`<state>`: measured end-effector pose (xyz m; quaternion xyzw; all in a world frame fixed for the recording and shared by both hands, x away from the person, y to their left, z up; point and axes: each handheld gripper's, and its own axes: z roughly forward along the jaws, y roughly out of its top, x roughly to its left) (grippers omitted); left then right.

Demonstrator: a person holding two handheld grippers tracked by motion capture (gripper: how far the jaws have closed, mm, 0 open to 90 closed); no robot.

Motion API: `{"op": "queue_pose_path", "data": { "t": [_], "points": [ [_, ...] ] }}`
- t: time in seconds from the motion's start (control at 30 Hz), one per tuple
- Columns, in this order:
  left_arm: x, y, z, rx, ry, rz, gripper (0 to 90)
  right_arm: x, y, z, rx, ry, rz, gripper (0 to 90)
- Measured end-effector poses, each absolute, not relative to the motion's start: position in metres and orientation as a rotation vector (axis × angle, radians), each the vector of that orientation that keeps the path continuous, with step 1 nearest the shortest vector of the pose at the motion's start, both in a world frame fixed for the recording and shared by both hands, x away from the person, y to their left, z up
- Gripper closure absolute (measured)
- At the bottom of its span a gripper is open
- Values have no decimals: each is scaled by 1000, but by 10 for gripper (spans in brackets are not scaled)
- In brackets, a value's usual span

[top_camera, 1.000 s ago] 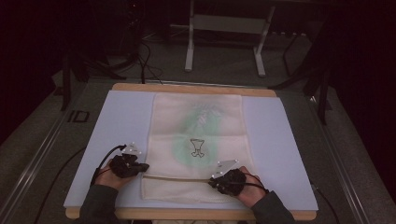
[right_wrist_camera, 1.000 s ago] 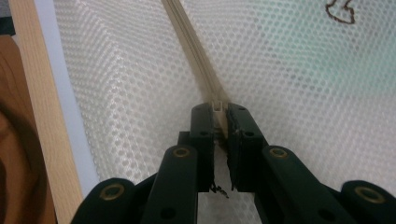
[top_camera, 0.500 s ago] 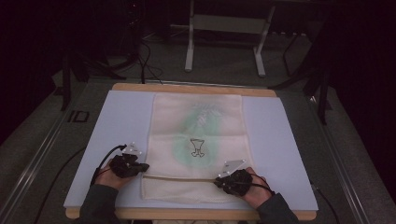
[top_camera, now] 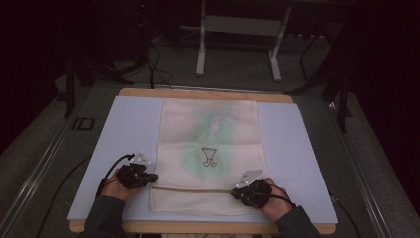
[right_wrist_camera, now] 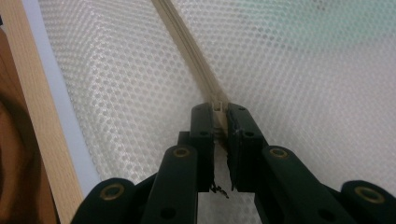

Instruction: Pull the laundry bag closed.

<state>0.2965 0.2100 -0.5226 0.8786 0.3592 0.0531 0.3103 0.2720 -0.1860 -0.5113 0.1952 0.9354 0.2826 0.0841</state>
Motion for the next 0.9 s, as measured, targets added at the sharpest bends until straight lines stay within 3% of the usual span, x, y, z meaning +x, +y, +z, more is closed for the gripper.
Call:
{"op": "queue_pose_path", "data": {
  "t": [0.9],
  "points": [
    [295, 208, -522, 2334, 942, 163, 899, 270, -212, -506, 648, 2774, 844, 822]
  ]
}}
